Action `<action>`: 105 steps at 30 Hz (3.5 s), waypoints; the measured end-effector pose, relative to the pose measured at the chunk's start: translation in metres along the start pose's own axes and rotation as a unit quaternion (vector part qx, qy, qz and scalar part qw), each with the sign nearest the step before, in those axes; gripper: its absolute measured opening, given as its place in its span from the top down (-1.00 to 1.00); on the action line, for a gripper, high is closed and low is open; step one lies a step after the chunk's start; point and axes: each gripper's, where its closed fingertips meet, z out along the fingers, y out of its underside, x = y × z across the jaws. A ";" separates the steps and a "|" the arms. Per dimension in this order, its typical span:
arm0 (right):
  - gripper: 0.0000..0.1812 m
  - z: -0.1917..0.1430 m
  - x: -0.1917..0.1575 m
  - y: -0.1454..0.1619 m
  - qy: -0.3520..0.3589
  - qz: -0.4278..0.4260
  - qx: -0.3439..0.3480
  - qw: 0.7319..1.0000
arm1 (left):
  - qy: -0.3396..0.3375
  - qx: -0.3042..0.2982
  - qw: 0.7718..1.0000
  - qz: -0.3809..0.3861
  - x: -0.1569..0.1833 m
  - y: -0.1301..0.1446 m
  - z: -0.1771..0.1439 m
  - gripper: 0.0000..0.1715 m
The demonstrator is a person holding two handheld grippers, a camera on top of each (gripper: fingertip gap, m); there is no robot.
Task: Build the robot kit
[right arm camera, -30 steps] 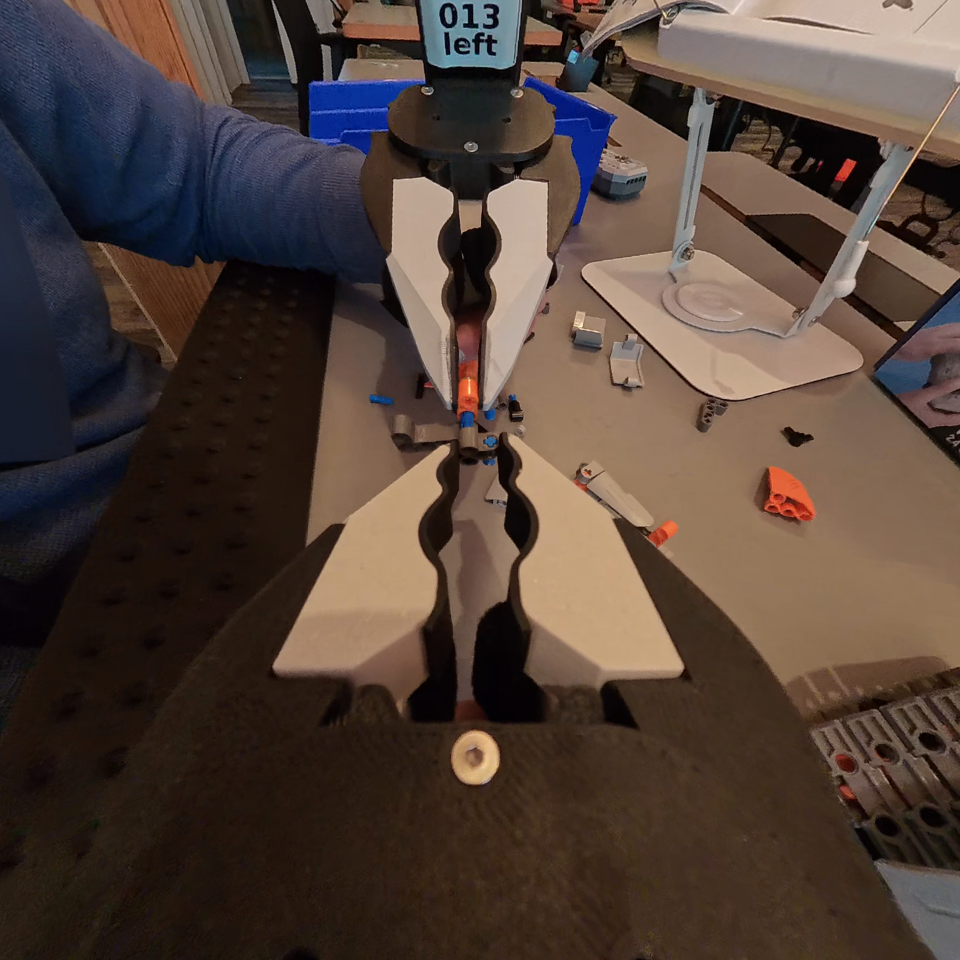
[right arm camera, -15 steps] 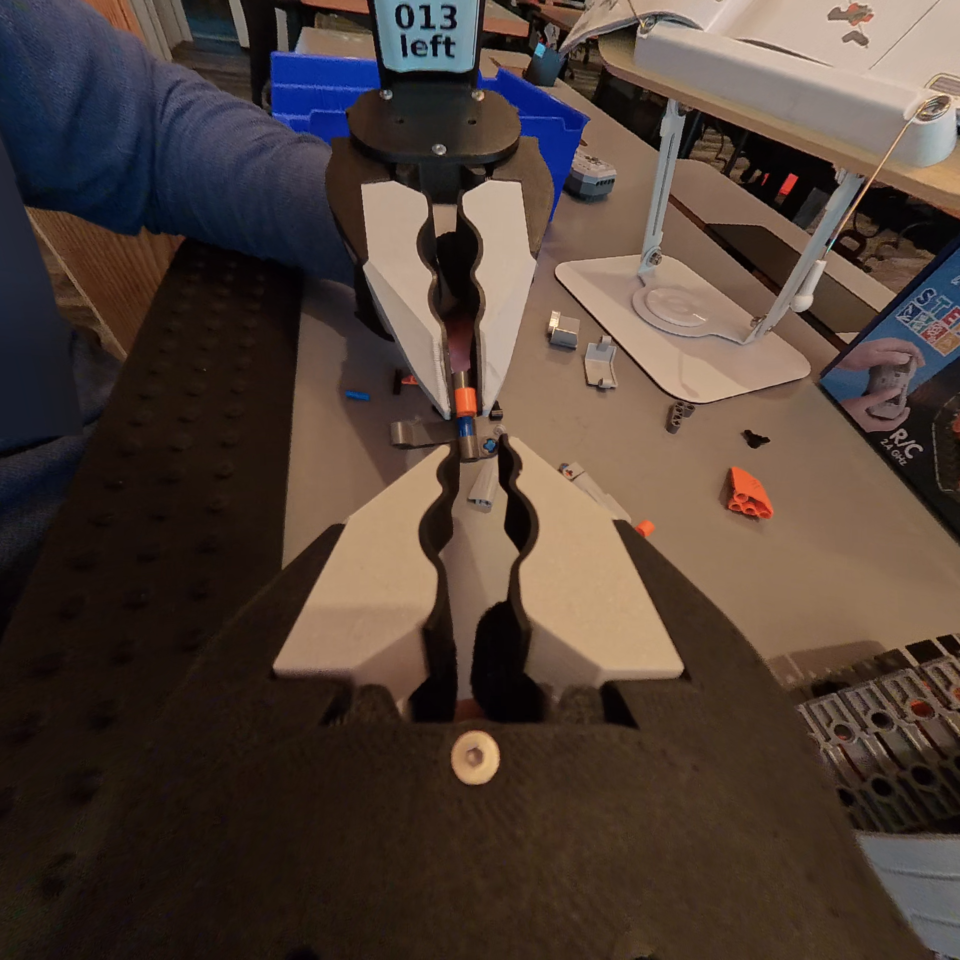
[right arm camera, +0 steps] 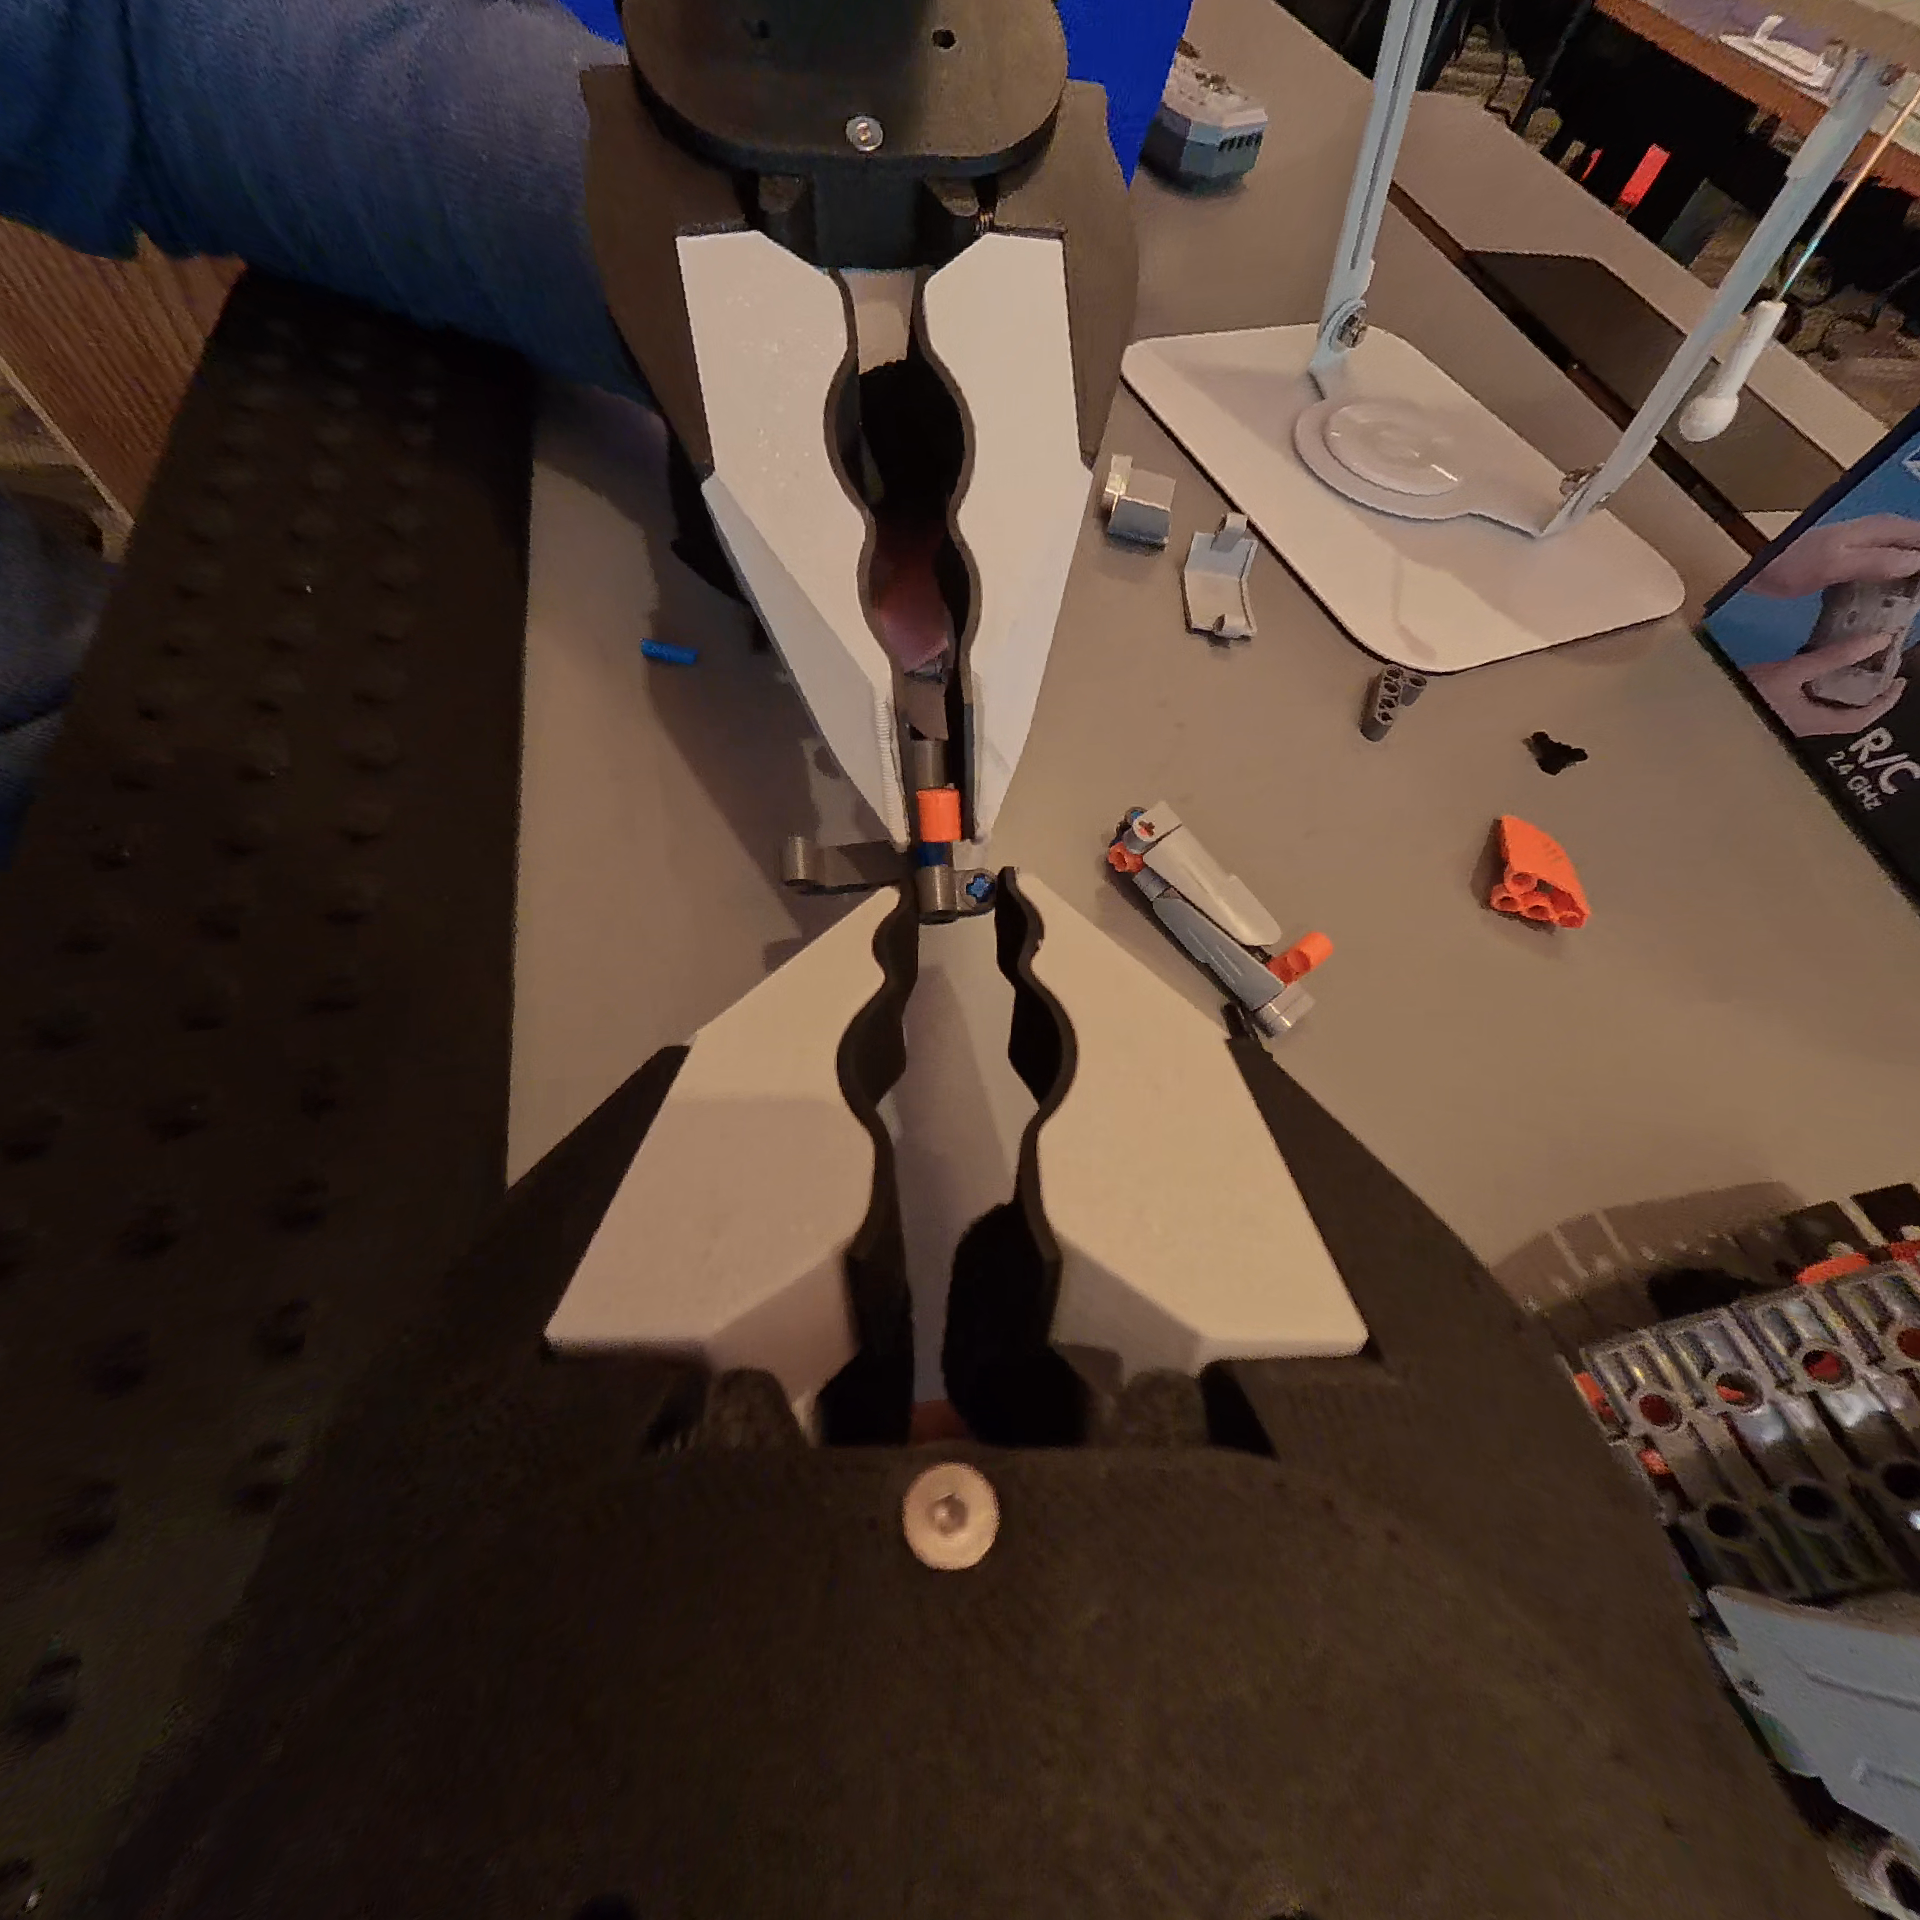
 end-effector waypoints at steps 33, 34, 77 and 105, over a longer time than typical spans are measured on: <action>0.85 0.010 -0.008 0.030 -0.029 0.000 -0.071 0.997 | 0.031 -0.068 0.996 0.043 0.009 0.018 0.005 0.94; 0.85 0.012 -0.010 0.034 -0.027 -0.012 -0.083 0.996 | 0.030 -0.078 0.995 0.048 0.010 0.021 0.005 0.94; 0.99 -0.023 -0.008 -0.038 0.000 0.015 0.104 0.994 | 0.046 0.129 0.990 -0.037 0.008 -0.041 -0.007 0.94; 0.98 -0.024 -0.006 -0.025 0.001 -0.005 0.070 0.998 | -0.015 0.026 0.999 0.039 0.001 -0.017 -0.005 0.85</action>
